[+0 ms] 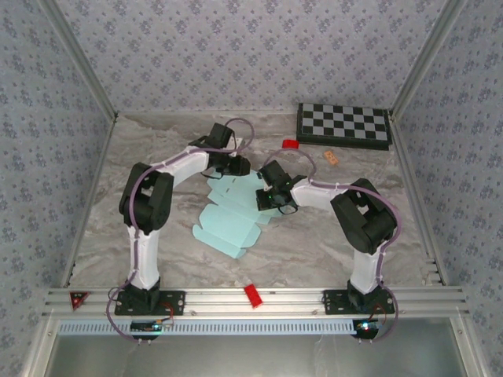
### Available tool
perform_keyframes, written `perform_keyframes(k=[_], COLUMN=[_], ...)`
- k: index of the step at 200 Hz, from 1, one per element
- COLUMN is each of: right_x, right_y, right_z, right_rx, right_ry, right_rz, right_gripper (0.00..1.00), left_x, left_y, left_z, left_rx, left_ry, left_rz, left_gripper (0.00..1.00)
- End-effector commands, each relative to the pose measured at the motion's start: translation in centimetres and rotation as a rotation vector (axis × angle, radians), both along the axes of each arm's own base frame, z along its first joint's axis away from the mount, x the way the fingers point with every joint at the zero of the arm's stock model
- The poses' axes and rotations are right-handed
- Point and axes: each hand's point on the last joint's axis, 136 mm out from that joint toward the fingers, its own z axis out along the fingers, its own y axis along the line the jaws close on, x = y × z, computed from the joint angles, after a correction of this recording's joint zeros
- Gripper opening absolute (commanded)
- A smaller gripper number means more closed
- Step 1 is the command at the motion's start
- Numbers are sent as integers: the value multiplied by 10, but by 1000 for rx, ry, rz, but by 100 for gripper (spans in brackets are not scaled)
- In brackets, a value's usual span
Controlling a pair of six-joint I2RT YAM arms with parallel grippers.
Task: Fold the paper box
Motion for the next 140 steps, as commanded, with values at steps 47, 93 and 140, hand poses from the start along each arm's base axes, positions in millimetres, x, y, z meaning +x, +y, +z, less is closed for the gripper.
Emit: perform_keyframes(k=[47, 93, 140], right_x=[1, 4, 7], right_y=[-34, -39, -37], right_z=[-14, -12, -12], right_rx=[-207, -266, -269], right_ry=[20, 5, -14], right_rz=[70, 121, 125], right_gripper=[0, 0, 0], left_x=[-30, -69, -98], left_y=[64, 101, 107], left_z=[65, 58, 30], left_rx=[91, 166, 101], left_ry=[-110, -70, 30], left_rz=[128, 229, 320], left_gripper=[52, 55, 60])
